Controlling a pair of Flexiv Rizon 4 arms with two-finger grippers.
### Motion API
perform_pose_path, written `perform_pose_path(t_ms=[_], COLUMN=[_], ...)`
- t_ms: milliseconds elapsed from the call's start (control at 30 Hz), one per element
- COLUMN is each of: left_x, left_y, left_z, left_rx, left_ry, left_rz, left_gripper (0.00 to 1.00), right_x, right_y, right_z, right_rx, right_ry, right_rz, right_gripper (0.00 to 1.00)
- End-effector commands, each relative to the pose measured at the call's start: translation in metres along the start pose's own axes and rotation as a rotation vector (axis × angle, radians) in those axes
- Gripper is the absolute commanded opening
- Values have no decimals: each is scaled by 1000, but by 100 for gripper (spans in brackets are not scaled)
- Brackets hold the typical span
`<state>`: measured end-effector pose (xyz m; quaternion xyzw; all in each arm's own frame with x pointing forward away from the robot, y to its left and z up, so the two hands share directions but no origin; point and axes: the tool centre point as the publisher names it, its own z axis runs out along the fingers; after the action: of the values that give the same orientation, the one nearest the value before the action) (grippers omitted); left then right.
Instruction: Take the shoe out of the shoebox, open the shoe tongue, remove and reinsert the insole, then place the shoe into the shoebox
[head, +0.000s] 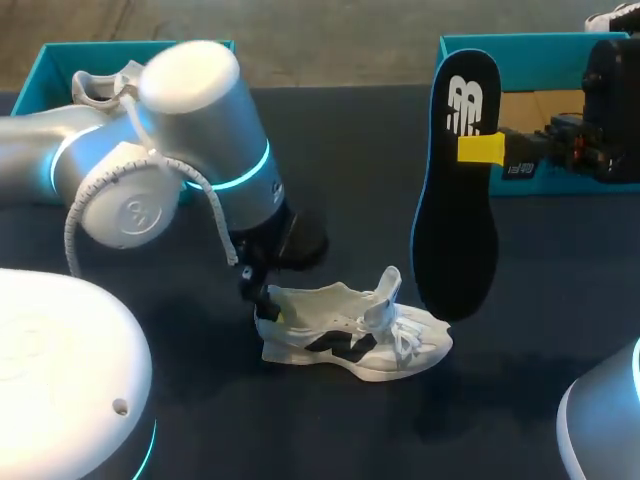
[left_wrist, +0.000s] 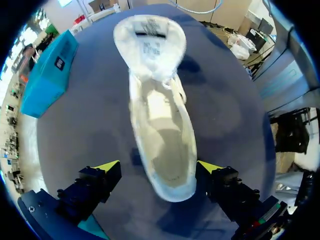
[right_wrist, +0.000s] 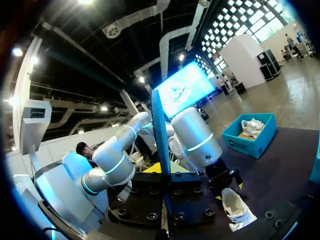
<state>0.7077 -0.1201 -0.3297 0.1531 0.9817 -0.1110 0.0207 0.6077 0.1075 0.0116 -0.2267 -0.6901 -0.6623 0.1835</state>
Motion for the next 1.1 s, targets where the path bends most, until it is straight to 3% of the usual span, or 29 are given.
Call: perform_pose_path(t_ms=[33, 600, 967, 1100], left_x=[-6, -42, -37, -35], left_y=[-7, -36, -57, -58], left_z=[-12, 27, 57, 64], left_rx=[-15, 0, -18, -12], left_ry=[-19, 21, 10, 26], left_rz=[8, -55, -38, -55], left_gripper=[100, 100, 100, 91], right_x=[-2, -2, -2, -2], right_y=[2, 2, 2, 2], right_z=[2, 2, 2, 2], right_rx=[3, 3, 3, 3], right_ry=[2, 2, 2, 2], right_rz=[1, 1, 1, 1], right_gripper=[0, 0, 0, 0])
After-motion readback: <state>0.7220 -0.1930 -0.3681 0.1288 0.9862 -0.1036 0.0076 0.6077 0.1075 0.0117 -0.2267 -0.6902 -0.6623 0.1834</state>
